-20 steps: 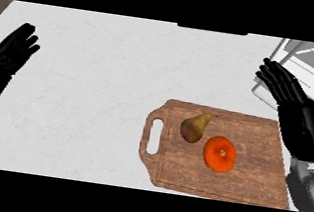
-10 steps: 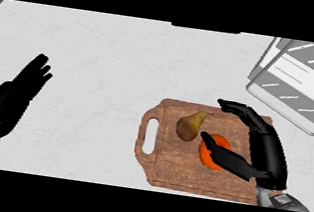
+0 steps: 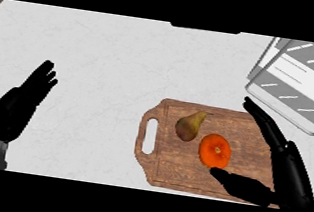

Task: Pick the squash from the cutting board and place it in the tiered basket

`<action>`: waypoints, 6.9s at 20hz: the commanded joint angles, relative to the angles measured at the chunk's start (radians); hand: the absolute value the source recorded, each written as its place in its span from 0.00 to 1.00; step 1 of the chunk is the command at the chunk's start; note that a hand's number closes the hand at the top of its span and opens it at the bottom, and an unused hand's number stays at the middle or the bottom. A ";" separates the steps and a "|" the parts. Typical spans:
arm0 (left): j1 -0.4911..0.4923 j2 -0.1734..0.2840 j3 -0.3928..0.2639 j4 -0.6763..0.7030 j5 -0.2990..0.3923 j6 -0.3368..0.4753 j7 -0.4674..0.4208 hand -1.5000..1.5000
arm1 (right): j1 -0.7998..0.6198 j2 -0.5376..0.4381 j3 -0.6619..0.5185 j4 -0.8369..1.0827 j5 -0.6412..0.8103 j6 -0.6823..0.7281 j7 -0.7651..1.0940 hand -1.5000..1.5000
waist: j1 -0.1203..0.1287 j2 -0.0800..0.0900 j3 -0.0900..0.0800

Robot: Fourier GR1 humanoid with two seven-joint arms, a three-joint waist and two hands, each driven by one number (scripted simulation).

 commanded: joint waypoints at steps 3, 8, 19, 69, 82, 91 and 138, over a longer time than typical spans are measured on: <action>0.019 0.012 0.007 -0.041 -0.005 0.004 0.009 0.50 | -0.003 -0.274 0.055 -0.110 0.150 0.257 0.257 0.00 | 0.012 -0.009 -0.003; -0.005 -0.004 -0.005 -0.015 -0.008 -0.002 0.020 0.50 | -0.035 -0.345 0.170 -0.283 0.120 0.518 0.521 0.00 | 0.014 -0.002 -0.002; 0.018 -0.035 -0.001 -0.073 -0.055 -0.016 0.042 0.50 | -0.283 0.062 0.280 -0.204 0.200 0.696 0.974 0.00 | 0.035 0.006 0.004; 0.061 -0.144 0.173 -0.033 -0.138 -0.144 0.027 0.50 | 0.065 -0.394 -0.654 0.681 0.282 0.384 -0.174 1.00 | -0.025 0.002 0.016; -0.003 -0.157 0.164 0.002 -0.146 -0.159 0.027 0.50 | -0.053 -0.548 -1.102 1.000 -0.214 0.641 -0.739 1.00 | 0.014 0.008 0.007; 0.007 -0.184 0.154 0.010 -0.192 -0.173 0.017 0.50 | -0.236 -0.531 -0.965 0.859 -0.181 0.712 -0.499 1.00 | 0.032 0.008 0.005; 0.016 -0.262 0.164 0.013 -0.262 -0.214 0.001 0.50 | -0.887 -0.135 -0.710 1.409 0.213 0.261 -0.410 0.00 | 0.053 0.017 0.006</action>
